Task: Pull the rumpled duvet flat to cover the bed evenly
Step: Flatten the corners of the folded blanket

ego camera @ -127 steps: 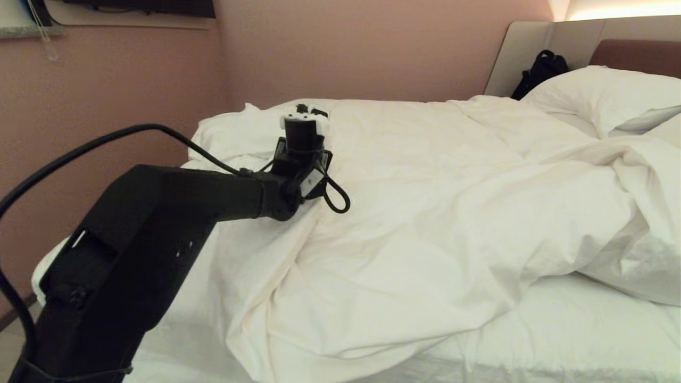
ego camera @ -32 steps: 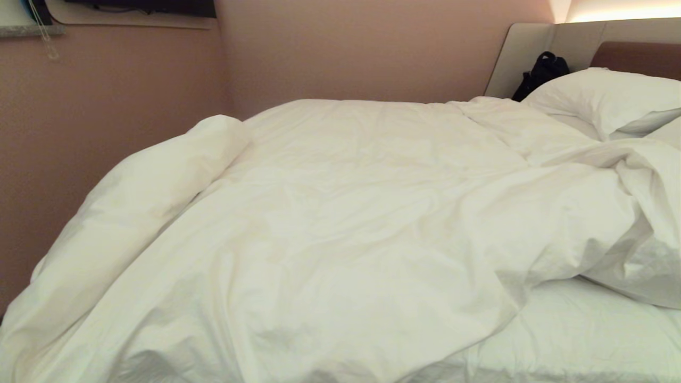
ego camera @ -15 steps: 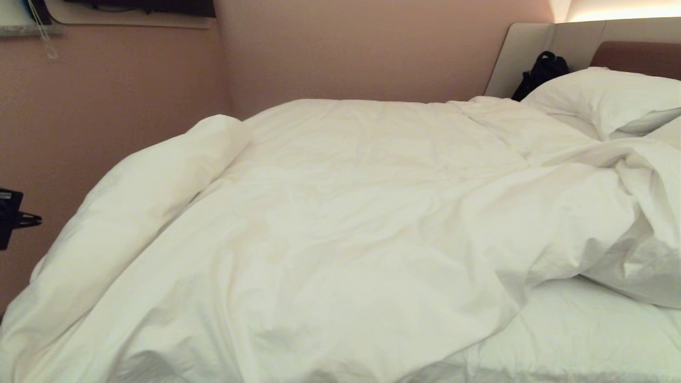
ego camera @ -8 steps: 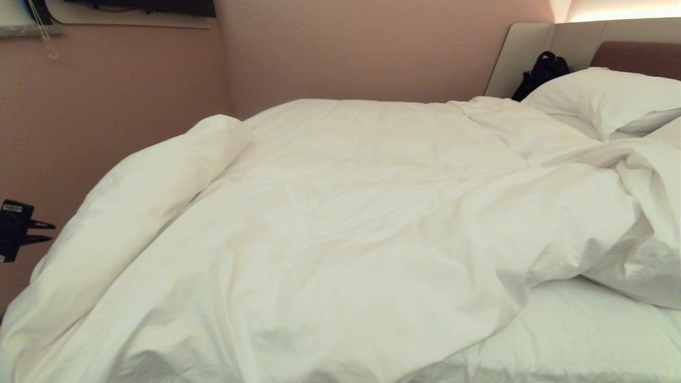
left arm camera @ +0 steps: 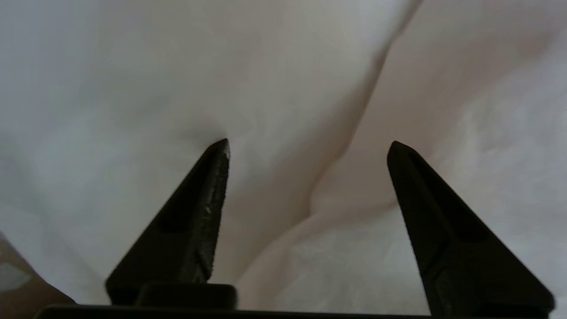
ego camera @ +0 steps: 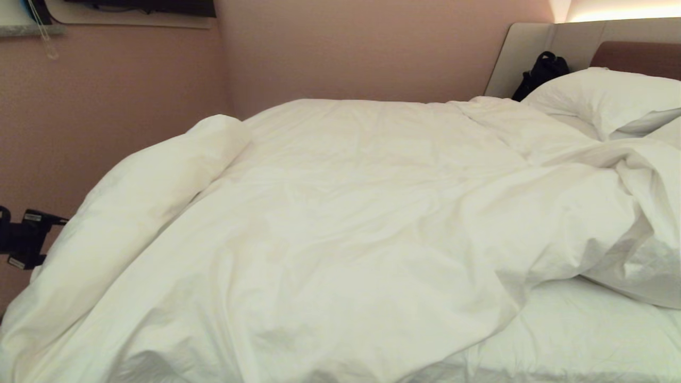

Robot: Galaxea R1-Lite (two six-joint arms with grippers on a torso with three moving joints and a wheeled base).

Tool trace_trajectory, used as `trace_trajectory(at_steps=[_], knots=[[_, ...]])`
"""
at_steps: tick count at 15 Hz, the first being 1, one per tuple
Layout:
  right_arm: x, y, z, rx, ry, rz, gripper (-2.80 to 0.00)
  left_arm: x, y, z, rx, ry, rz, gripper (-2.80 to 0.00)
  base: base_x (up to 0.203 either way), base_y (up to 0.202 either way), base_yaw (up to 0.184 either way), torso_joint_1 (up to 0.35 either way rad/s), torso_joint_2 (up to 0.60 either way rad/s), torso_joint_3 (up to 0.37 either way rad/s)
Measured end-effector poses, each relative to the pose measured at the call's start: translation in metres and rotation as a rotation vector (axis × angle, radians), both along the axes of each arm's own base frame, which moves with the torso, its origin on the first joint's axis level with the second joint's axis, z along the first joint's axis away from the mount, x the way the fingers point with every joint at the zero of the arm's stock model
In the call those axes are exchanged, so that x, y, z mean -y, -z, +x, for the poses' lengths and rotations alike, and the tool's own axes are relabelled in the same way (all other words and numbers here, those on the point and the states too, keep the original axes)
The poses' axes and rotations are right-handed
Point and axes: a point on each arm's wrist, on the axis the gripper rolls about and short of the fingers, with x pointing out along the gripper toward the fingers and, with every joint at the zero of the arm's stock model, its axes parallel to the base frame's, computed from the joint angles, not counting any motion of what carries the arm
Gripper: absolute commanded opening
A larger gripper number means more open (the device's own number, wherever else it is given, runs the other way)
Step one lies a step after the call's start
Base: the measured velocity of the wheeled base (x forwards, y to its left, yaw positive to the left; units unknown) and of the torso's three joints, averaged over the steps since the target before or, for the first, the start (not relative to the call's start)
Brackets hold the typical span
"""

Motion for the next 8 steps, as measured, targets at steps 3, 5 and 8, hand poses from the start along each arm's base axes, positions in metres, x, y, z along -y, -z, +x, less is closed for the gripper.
trace_trajectory(at_steps=[3,5,8], knots=[[0.0,0.0,0.0,0.0,0.0,0.0,-2.8,0.013,0.003,0.008,0.014,0.073,-0.066,0.0,0.0,0.0,0.0,0.0,0.0,0.0],[0.0,0.0,0.0,0.0,0.0,0.0,-2.8,0.024,0.004,0.016,0.011,0.107,-0.077,0.0,0.0,0.0,0.0,0.0,0.0,0.0],[0.0,0.0,0.0,0.0,0.0,0.0,-2.8,0.029,0.004,0.02,0.021,0.127,-0.078,0.0,0.0,0.0,0.0,0.0,0.0,0.0]])
